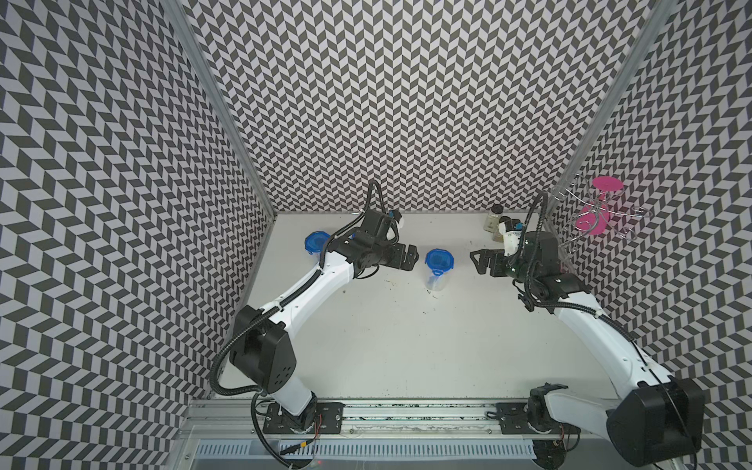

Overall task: Pack away toiletry kits
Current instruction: Reset both arms

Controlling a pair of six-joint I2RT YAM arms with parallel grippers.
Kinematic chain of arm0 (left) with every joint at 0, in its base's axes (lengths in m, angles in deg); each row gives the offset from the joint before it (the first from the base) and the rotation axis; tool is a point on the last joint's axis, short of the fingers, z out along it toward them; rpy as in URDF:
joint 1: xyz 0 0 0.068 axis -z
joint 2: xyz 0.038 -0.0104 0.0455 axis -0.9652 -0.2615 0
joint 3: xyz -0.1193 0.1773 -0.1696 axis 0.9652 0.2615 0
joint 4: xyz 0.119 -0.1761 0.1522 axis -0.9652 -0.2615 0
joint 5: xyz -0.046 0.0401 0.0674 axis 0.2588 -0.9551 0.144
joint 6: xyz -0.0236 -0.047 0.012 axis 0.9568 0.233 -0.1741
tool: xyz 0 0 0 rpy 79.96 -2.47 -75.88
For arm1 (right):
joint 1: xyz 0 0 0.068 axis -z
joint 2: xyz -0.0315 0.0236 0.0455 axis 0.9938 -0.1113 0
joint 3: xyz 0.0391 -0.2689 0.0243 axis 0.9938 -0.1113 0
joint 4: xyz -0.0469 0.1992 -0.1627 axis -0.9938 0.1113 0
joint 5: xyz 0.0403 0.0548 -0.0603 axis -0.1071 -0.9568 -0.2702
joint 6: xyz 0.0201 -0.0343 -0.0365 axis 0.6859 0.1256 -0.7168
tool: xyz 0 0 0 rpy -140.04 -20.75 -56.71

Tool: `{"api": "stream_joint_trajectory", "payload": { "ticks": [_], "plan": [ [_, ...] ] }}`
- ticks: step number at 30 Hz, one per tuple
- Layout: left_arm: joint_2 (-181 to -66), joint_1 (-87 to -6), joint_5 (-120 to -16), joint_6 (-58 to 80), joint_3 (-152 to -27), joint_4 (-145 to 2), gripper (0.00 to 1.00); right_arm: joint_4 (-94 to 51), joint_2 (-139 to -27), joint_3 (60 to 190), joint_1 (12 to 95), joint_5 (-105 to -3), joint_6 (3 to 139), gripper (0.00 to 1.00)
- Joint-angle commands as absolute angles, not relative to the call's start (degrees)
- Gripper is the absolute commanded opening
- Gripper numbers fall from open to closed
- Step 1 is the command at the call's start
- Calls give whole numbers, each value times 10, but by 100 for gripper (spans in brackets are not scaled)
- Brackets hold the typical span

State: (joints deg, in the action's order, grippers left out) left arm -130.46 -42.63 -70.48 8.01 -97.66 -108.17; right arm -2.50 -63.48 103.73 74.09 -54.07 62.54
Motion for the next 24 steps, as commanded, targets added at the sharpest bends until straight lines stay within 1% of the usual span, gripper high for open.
{"api": "stream_joint_trajectory", "payload": {
  "ticks": [1,7,11,15,17,19,21,22,24],
  "plan": [
    [-1249,-435,-738,75,-932,-1025,100,-63,-618,1023,760,-470,625,99],
    [-1151,-482,-737,80,-821,-975,100,-84,-613,994,782,-478,633,100],
    [-1104,-527,-706,80,-763,-947,100,-108,-589,970,798,-472,643,100],
    [-1083,-557,-728,84,-730,-940,99,-150,-547,920,812,-422,655,100],
    [-1070,-570,-763,96,-699,-923,100,-202,-524,876,817,-387,670,100],
    [-1053,-592,-799,113,-662,-897,100,-285,-505,827,817,-372,668,100],
    [-1035,-619,-830,123,-623,-865,99,-400,-490,753,822,-389,652,100],
    [-1026,-629,-844,127,-608,-849,99,-443,-487,724,823,-415,623,100],
    [-1008,-651,-881,140,-572,-814,100,-511,-488,673,823,-418,611,100]
  ]
}}
